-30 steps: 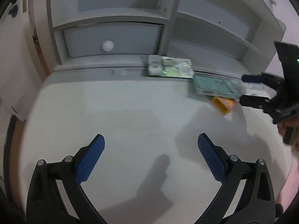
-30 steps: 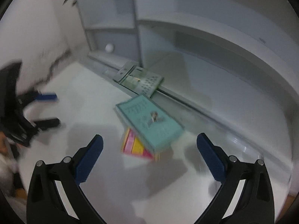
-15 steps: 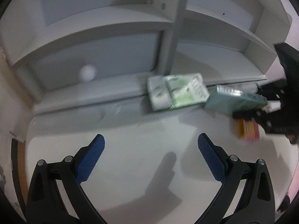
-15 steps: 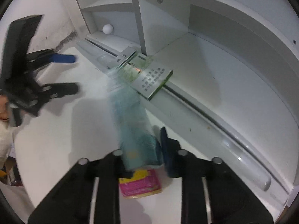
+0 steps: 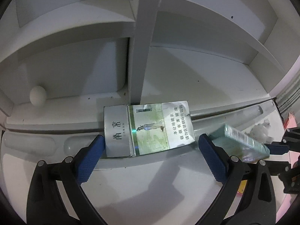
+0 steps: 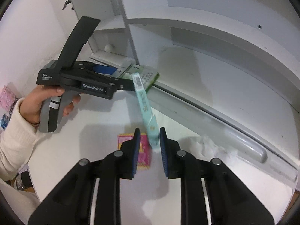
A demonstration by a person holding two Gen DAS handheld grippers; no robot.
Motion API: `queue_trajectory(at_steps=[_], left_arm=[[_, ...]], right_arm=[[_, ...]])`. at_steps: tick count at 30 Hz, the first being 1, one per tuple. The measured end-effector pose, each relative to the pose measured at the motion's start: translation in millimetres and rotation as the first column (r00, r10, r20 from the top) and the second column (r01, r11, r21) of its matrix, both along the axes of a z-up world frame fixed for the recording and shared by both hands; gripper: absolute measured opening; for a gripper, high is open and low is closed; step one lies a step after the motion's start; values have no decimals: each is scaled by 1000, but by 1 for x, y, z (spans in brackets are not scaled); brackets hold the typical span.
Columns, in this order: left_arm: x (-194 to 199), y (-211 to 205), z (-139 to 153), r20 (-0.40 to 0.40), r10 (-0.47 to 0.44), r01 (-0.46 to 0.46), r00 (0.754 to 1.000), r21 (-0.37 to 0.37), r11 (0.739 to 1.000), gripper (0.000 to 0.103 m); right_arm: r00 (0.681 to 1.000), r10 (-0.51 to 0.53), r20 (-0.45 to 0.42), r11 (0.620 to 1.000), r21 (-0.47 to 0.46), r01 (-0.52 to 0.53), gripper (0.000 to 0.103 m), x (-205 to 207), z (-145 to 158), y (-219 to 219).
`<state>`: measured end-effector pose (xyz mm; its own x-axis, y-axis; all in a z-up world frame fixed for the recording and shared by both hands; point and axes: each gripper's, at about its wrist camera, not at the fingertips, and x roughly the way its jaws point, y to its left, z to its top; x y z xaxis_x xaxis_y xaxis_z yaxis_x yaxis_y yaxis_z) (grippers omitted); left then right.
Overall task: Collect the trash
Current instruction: 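Grasp the teal cigarette pack with the right tool while the left tool grasps the white-green pack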
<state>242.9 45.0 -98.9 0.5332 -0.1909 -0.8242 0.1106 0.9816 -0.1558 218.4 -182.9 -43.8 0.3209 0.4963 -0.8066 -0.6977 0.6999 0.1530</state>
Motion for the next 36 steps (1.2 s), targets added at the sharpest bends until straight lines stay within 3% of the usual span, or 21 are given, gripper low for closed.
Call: queue_trajectory(at_steps=[2, 6, 7, 8, 10, 12, 13, 14, 16, 21, 23, 27, 29, 30, 32, 34, 36], left_arm=[[1, 0, -3, -17, -10, 10, 1000, 19, 1000, 97], [5, 4, -11, -31, -47, 48, 998, 37, 998, 97], [4, 11, -9, -30, -48, 49, 998, 34, 998, 97], [4, 12, -9, -34, -46, 46, 998, 27, 999, 97], [4, 14, -8, -33, -54, 54, 998, 21, 998, 96], [1, 16, -8, -14, -64, 64, 998, 45, 997, 85], [-5, 18, -7, 2, -73, 73, 997, 52, 996, 68], [-10, 24, -5, 13, -87, 87, 996, 15, 996, 47], [-12, 35, -5, 13, -76, 77, 997, -61, 995, 36], [-12, 35, -5, 13, -84, 85, 996, -74, 994, 36], [-11, 32, -4, 17, -98, 99, 995, -68, 993, 51], [-8, 25, -4, 26, -117, 119, 993, -55, 991, 60], [-8, 25, -2, 25, -109, 111, 994, -84, 990, 63], [-7, 28, -2, 24, -98, 100, 995, -100, 990, 61], [-11, 38, -2, 32, -68, 71, 997, -84, 994, 26], [-13, 51, -5, 32, -51, 55, 998, -148, 988, 23], [-19, 54, -4, 53, -50, 58, 997, -161, 985, 23]], right_arm=[[1000, 19, 5, 1000, -14, -18, 29, 6, -5, 8], [1000, 26, -17, 1000, -15, -26, 30, 20, -15, 23], [999, 29, -22, 999, -15, -29, 27, 23, -18, 26], [999, 33, -23, 999, -12, -33, 15, 25, -19, 28], [999, 27, -18, 1000, -14, -28, 13, 26, -21, 29], [1000, 12, -18, 1000, -6, -12, 12, 29, -21, 26], [1000, -2, -15, 1000, 0, 2, 12, 30, -20, 23], [1000, -17, -7, 1000, 5, 17, 12, 31, -18, 19], [999, -47, 11, 999, 11, 47, 12, 32, -15, 11], [997, -81, -19, 997, 14, 82, 12, 40, -14, 5], [996, -78, -40, 997, 18, 79, 12, 44, -18, 10], [996, -82, -43, 996, 16, 83, 12, 49, -18, 16], [996, -82, -41, 997, 9, 83, 12, 48, -18, 17], [995, -84, -45, 996, 6, 84, 12, 49, -19, 17], [995, -88, -47, 996, -3, 88, 12, 51, -24, 21], [995, -95, -36, 995, -12, 95, 12, 49, -26, 20], [994, -104, -37, 995, -6, 104, 12, 47, -25, 17]])
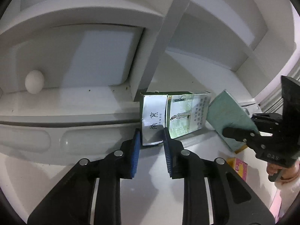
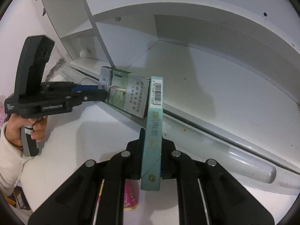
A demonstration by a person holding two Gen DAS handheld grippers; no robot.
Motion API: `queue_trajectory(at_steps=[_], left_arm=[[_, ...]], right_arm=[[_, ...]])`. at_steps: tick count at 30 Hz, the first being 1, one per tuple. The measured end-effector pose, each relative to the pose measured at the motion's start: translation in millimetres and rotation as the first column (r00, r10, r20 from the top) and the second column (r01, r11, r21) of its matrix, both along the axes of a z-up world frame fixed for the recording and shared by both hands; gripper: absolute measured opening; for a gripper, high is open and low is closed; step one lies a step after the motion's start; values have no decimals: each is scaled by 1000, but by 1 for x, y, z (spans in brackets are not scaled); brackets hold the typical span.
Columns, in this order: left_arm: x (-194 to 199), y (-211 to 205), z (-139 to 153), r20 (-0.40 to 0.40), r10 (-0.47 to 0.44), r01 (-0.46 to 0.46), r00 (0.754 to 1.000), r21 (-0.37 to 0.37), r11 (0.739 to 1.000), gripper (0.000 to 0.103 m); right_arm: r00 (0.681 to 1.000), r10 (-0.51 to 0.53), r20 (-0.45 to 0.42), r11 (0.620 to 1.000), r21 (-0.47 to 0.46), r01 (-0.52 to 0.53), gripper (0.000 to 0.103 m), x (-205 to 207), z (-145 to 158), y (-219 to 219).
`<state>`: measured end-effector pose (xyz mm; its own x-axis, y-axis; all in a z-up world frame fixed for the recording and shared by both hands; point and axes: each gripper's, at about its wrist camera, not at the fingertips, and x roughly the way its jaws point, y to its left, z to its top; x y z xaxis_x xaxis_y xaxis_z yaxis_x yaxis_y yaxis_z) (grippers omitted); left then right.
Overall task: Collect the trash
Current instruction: 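Grasp the teal cigarette pack with the right tool while the left tool grasps the white-green pack, then carry both cigarette packs over the black bin with both tools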
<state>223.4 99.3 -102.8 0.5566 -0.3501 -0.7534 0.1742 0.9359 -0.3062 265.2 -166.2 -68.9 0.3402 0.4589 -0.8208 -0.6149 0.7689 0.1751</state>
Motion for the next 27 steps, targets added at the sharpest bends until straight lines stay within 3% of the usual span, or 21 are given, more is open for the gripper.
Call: queue_trajectory(at_steps=[5, 9, 12, 14, 20, 27], left_arm=[[-18, -1, 11, 40, -39, 40, 998, -21, 999, 22], [-38, -3, 25, 85, -71, 79, 994, -92, 993, 21], [-56, -8, 37, 131, -50, 59, 990, -69, 996, 20], [-68, 0, 43, 144, -20, 34, 989, -92, 995, 20], [-96, -12, 52, 154, 6, -4, 988, -15, 1000, 20], [-127, -50, 66, 188, -26, 15, 982, 62, 998, 20]], right_arm=[[999, -25, 29, 999, -19, 25, 12, -8, 5, -6], [999, -48, 15, 999, 17, 47, 12, -15, 12, -19], [998, -42, 47, 999, 18, 41, 12, -31, 22, -23], [996, -39, 80, 999, 19, 38, 12, -46, 32, -28], [988, -80, 134, 997, 22, 77, 11, -87, 45, -65], [978, -175, 110, 984, 50, 171, 11, -132, 33, -125]])
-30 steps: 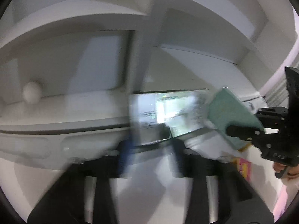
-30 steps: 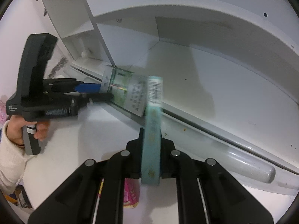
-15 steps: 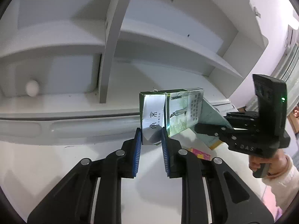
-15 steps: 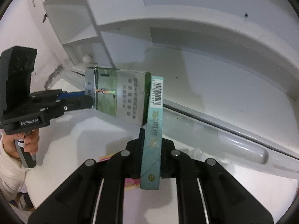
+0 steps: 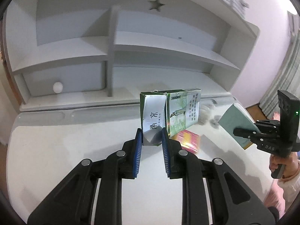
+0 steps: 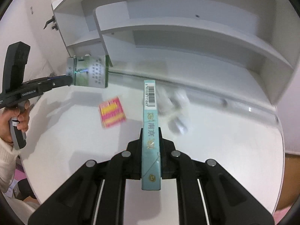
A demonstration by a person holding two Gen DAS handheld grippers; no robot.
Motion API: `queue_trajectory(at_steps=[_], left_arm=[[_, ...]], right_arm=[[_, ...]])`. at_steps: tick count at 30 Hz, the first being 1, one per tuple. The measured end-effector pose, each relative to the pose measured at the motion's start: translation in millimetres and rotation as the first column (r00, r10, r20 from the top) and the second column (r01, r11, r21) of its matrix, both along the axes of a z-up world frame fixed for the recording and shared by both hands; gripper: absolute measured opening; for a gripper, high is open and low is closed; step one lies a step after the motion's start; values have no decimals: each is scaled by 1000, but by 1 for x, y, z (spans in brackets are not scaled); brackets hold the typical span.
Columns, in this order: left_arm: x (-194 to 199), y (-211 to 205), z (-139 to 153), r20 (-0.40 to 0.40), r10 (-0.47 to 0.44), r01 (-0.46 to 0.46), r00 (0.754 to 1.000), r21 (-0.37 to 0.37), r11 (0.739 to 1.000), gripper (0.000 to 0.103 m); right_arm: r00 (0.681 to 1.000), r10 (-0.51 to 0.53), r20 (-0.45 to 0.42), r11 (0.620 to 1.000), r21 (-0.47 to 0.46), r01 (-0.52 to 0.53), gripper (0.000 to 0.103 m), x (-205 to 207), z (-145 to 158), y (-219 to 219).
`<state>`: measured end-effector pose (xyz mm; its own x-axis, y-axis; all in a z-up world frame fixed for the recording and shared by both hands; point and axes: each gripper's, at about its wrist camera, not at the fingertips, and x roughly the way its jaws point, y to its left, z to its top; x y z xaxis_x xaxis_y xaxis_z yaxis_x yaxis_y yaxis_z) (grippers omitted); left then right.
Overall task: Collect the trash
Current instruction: 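Carry both cigarette packs over the black bin with both tools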
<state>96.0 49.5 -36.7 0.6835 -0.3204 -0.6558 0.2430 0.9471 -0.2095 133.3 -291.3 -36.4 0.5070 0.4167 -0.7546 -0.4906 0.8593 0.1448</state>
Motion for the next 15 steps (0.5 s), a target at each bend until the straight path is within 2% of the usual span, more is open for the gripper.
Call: queue_trajectory(at_steps=[5, 8, 9, 11, 12, 15], left_arm=[[-39, -59, 18, 56, -108, 106, 993, 35, 994, 20], [-72, -125, 29, 93, -245, 239, 965, 63, 969, 20], [-86, -151, 30, 101, -302, 296, 948, 69, 953, 20], [-115, -209, 30, 113, -428, 420, 897, 91, 903, 20], [-131, -239, 28, 113, -492, 482, 863, 105, 870, 20], [-178, -330, 12, 77, -664, 650, 744, 146, 746, 20]], right_arm=[[997, -69, 44, 997, 45, 67, 11, -56, 17, -55], [985, -143, 94, 989, 43, 139, 11, -108, 31, -106], [977, -183, 111, 983, 41, 180, 11, -130, 35, -129], [953, -272, 134, 962, 45, 268, 11, -171, 38, -175], [938, -319, 140, 948, 50, 315, 11, -192, 38, -197], [868, -478, 136, 878, 74, 472, 11, -257, 26, -272]])
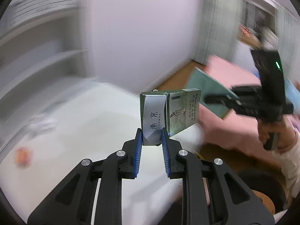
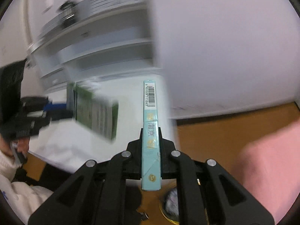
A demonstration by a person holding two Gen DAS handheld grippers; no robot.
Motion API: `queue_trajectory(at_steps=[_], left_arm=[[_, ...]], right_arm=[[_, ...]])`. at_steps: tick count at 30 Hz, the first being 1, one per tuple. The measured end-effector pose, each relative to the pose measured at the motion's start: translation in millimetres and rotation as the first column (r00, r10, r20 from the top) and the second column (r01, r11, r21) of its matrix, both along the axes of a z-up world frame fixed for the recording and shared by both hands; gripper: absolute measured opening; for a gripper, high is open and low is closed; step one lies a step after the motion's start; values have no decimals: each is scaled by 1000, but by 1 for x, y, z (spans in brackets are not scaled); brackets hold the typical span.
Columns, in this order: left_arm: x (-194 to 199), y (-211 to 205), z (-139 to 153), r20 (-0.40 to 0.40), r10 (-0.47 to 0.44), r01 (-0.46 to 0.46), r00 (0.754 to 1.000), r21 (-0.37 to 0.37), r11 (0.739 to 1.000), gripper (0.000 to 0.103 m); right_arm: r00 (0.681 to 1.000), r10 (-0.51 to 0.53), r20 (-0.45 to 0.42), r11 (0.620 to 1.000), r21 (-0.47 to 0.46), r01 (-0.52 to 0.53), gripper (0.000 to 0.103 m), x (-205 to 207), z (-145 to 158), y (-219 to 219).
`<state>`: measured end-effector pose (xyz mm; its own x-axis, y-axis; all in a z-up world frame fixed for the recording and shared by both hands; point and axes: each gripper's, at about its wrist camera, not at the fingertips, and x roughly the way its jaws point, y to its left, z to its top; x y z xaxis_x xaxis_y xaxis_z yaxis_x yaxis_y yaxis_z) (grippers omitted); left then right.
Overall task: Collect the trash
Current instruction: 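Carry both cigarette packs over the black bin with both tools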
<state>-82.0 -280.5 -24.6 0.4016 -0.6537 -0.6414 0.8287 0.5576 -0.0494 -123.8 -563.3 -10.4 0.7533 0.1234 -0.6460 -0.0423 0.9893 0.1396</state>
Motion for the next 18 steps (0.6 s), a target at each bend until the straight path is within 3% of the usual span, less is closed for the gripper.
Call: queue_trajectory(at_steps=[2, 4, 6, 8, 11, 13, 16, 18], left_arm=[[-31, -56, -18, -18, -119, 120, 993, 57, 991, 20], [-59, -107, -45, -55, -216, 222, 975, 133, 966, 20], [-79, -146, -78, -77, -274, 285, 959, 237, 929, 20], [-89, -180, -127, -103, -299, 315, 949, 374, 873, 20], [-75, -207, -197, -179, -250, 307, 951, 512, 802, 20], [-57, -221, -244, -254, -167, 288, 953, 578, 764, 20], [-45, -235, -281, -317, -84, 272, 945, 614, 741, 20], [-44, -245, -290, -317, -79, 272, 945, 631, 727, 20]], right_arm=[[994, -108, -21, 993, 40, 108, 11, -40, -20, -46], [982, -179, -62, 981, 66, 183, 11, -66, -47, -81], [964, -228, -134, 961, 129, 245, 11, -87, -89, -114], [945, -250, -210, 942, 174, 288, 11, -95, -136, -134], [901, -242, -360, 903, 257, 345, 11, -93, -227, -153], [866, -226, -446, 890, 268, 370, 11, -84, -281, -153], [826, -214, -521, 847, 322, 422, 11, -71, -338, -162], [817, -220, -534, 815, 360, 455, 11, -63, -355, -170]])
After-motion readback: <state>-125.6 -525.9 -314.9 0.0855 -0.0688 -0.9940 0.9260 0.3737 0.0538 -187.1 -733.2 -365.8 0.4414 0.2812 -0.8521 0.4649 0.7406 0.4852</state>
